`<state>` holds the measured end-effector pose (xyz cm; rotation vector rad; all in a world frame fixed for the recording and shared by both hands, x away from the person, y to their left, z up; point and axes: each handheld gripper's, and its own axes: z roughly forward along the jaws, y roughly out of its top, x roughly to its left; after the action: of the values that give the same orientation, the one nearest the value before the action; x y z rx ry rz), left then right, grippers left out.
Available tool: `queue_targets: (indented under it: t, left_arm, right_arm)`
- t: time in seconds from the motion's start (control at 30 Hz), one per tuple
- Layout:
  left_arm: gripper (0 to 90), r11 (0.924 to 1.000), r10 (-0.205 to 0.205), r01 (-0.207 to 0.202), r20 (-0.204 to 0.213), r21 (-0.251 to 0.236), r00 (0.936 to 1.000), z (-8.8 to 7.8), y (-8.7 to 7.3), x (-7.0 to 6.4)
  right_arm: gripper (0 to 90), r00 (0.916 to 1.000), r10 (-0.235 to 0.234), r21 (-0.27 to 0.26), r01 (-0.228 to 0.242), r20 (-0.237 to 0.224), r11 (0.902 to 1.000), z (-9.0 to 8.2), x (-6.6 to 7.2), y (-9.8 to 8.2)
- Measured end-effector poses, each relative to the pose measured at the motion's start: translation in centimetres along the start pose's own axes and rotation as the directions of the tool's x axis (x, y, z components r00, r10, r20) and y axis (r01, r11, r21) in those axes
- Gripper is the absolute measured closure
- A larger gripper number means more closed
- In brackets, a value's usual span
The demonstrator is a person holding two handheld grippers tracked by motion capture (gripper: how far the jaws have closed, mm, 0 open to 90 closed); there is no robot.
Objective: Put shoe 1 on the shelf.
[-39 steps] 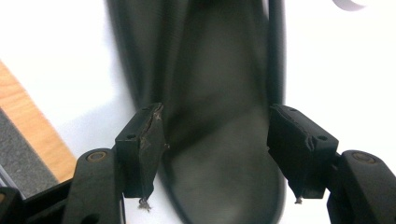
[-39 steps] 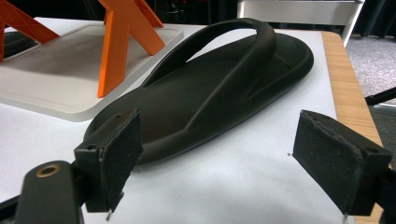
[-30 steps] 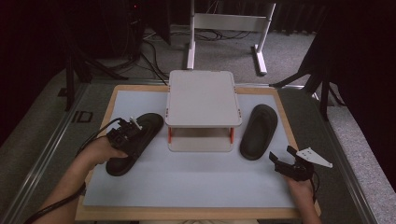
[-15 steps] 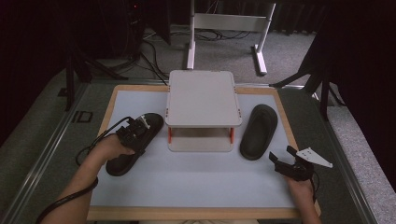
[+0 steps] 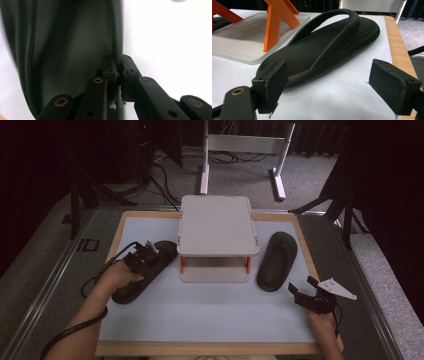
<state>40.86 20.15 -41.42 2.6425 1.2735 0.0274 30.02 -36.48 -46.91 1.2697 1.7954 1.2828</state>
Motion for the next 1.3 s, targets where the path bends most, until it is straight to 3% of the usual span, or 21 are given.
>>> queue_targets:
  t: [0.33, 0.9, 1.03, 1.3]
  left_arm:
    - [84.7, 0.997, -0.048, 0.044, -0.061, -0.063, 0.997, -3.5, 0.2, 1.1]
    - [84.7, 0.9919, -0.067, 0.055, -0.111, -0.115, 0.9915, -11.2, 1.9, 0.9]
    - [84.7, 0.9887, -0.085, 0.066, -0.142, -0.135, 0.9862, -13.1, 2.6, 0.8]
    - [84.7, 0.988, -0.027, 0.001, -0.168, -0.154, 0.9855, -16.3, 4.8, -1.5]
  right_arm:
    - [15.2, 1.0, 0.001, 0.001, -0.001, 0.0, 1.0, 0.0, 0.0, 0.0]
    - [15.2, 1.0, 0.006, 0.001, -0.006, -0.003, 1.0, 0.0, 0.0, 0.0]
    - [15.2, 1.0, 0.007, 0.0, -0.007, -0.002, 1.0, 0.0, 0.0, 0.0]
    - [15.2, 1.0, 0.004, 0.002, -0.004, -0.001, 1.0, 0.0, 0.0, 0.0]
